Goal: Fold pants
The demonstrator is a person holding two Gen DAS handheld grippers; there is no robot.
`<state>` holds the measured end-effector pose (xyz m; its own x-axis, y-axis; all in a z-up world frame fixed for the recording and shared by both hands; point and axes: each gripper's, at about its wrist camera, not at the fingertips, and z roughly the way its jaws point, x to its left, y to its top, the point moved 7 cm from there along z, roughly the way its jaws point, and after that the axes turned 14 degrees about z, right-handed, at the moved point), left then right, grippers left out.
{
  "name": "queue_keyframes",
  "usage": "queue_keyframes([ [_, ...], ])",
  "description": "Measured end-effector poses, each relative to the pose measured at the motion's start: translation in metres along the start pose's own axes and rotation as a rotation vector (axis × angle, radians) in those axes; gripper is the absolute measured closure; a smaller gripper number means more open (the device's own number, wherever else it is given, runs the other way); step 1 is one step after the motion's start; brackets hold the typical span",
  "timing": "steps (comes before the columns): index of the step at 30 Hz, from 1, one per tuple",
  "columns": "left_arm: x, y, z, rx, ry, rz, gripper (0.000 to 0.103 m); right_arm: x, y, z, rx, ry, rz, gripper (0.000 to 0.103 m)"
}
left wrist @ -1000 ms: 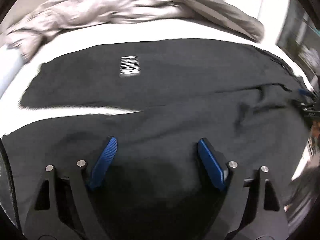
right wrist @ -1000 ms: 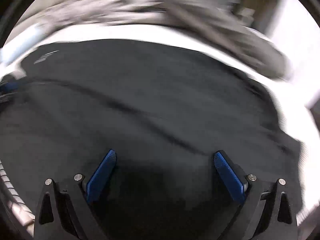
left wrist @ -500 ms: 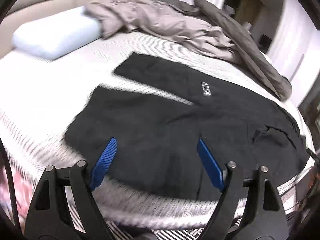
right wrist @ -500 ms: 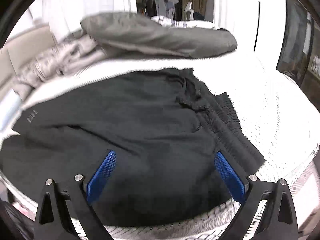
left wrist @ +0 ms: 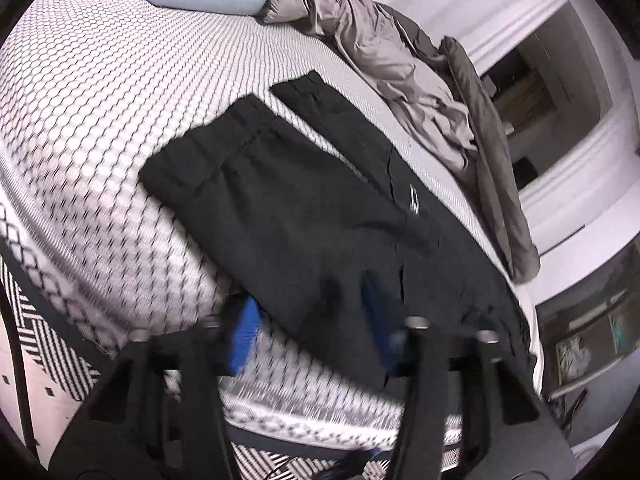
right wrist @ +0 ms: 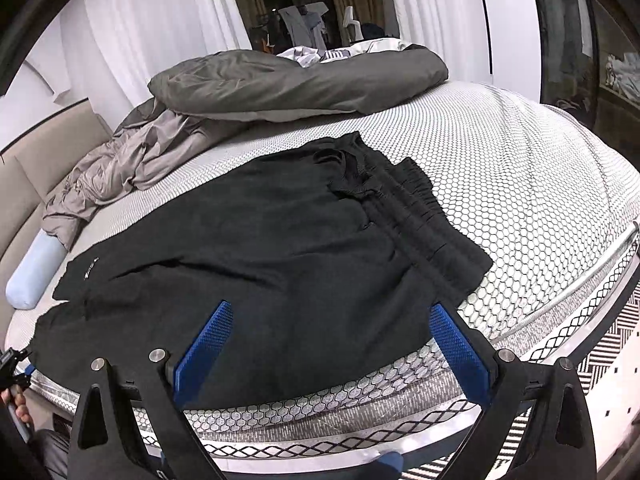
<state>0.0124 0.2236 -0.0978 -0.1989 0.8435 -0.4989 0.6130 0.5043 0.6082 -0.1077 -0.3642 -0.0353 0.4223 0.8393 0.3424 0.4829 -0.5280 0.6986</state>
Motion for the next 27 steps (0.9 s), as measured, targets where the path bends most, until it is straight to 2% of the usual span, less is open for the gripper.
queue_keyframes([
  [2,-0.002,0.010,0.004,-0.036,-0.005,-0.005,0.079,-0.007,0.001,0.000,-0.001,-0.001,0.014,0.003],
  [3,-0.003,0.013,0.007,-0.041,0.003,0.001,0.084,-0.010,0.001,0.000,0.000,0.002,0.022,0.003],
  [4,-0.002,0.016,0.012,-0.037,0.020,0.009,0.093,-0.014,0.001,-0.001,0.001,0.003,0.036,0.003],
  [6,0.002,0.018,0.019,-0.034,0.030,-0.003,0.101,-0.022,0.001,-0.002,0.006,0.002,0.068,0.003],
  [9,0.009,0.017,0.017,-0.065,0.019,-0.011,0.102,-0.040,0.001,-0.007,0.007,0.032,0.166,0.003],
  [11,0.009,0.018,0.017,-0.076,0.011,-0.007,0.102,-0.054,-0.004,-0.007,0.024,0.081,0.255,0.003],
  [12,0.008,0.018,0.017,-0.076,0.012,-0.002,0.102,-0.059,-0.006,-0.004,0.048,0.116,0.294,0.005],
  [14,0.007,0.018,0.019,-0.076,0.019,0.009,0.102,-0.064,-0.010,0.006,0.103,0.186,0.354,0.015],
  [16,0.007,0.019,0.020,-0.076,0.017,0.006,0.102,-0.067,-0.009,0.022,0.163,0.240,0.433,0.017],
  [20,0.010,0.019,0.023,-0.066,0.004,-0.008,0.102,-0.077,0.000,0.045,0.211,0.267,0.598,0.021],
  [23,0.013,0.018,0.020,-0.066,0.006,-0.005,0.102,-0.073,0.005,0.033,0.181,0.278,0.576,0.021],
  [25,0.015,0.017,0.020,-0.065,0.008,-0.002,0.102,-0.064,0.008,0.019,0.155,0.337,0.544,0.021],
  [27,0.014,0.018,0.021,-0.064,0.013,-0.001,0.102,-0.058,0.012,0.015,0.139,0.348,0.510,0.021],
])
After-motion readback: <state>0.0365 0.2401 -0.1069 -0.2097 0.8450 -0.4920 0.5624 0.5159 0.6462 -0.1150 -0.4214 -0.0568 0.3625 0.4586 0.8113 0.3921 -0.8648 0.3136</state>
